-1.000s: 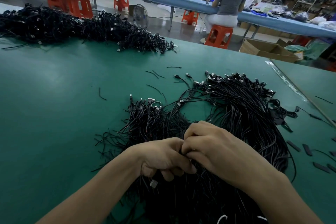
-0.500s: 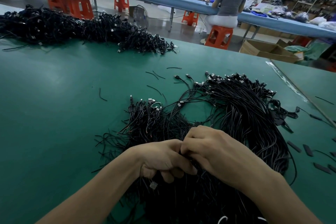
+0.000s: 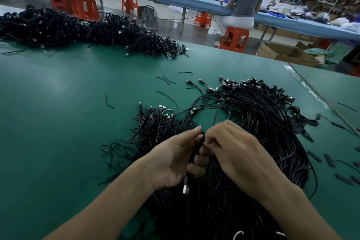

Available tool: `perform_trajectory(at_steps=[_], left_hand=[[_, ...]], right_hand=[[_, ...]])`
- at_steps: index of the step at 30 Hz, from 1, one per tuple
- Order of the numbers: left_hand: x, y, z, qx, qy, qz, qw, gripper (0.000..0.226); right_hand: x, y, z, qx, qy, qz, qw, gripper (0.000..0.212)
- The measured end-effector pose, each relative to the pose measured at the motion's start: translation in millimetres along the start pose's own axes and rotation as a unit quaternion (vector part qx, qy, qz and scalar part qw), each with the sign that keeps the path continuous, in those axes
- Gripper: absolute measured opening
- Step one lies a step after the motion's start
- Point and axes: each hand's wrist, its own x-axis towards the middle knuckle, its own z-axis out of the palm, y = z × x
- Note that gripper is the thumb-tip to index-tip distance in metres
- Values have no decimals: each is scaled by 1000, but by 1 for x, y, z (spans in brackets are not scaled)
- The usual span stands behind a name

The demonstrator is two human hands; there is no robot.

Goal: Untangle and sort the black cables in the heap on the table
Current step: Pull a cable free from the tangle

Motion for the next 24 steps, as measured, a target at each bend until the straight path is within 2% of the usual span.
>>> perform_trajectory(at_steps=[3, 6, 8, 10, 13, 14, 15, 17, 19, 21, 22, 24], left_hand=[[5, -7, 15, 53, 65, 116, 990, 26], [8, -11, 24, 56, 68, 230, 969, 14], [10, -13, 23, 118, 87, 294, 945, 8], [9, -11, 18, 280, 143, 357, 879, 18], [5, -3, 8, 516, 203, 402, 729, 27], [3, -2, 6, 549, 208, 408, 699, 27], [2, -1, 4, 563, 206, 411, 687, 28], [0, -1, 3, 563, 196, 406, 692, 28], [-3, -2, 5, 551, 177, 393, 715, 32], [-5, -3, 7, 506, 154, 381, 758, 46], [-6, -4, 7, 492, 149, 383, 767, 47], [-5, -5, 7, 496, 161, 389, 760, 32]], right_hand=[[-4, -5, 10, 96, 115, 103, 983, 23], [-5, -18, 20, 236, 219, 184, 929, 29], [-3, -22, 22, 302, 244, 227, 893, 29], [-3, -19, 22, 372, 240, 271, 854, 33], [-3, -12, 19, 460, 231, 328, 792, 36], [-2, -11, 19, 482, 226, 342, 774, 35], [-2, -9, 19, 502, 222, 352, 758, 34], [-2, -7, 19, 540, 212, 363, 729, 33], [-2, -6, 18, 562, 206, 369, 711, 32], [-3, -6, 18, 556, 206, 370, 715, 31], [-3, -6, 18, 547, 206, 368, 723, 31], [-3, -6, 18, 525, 206, 363, 741, 32]])
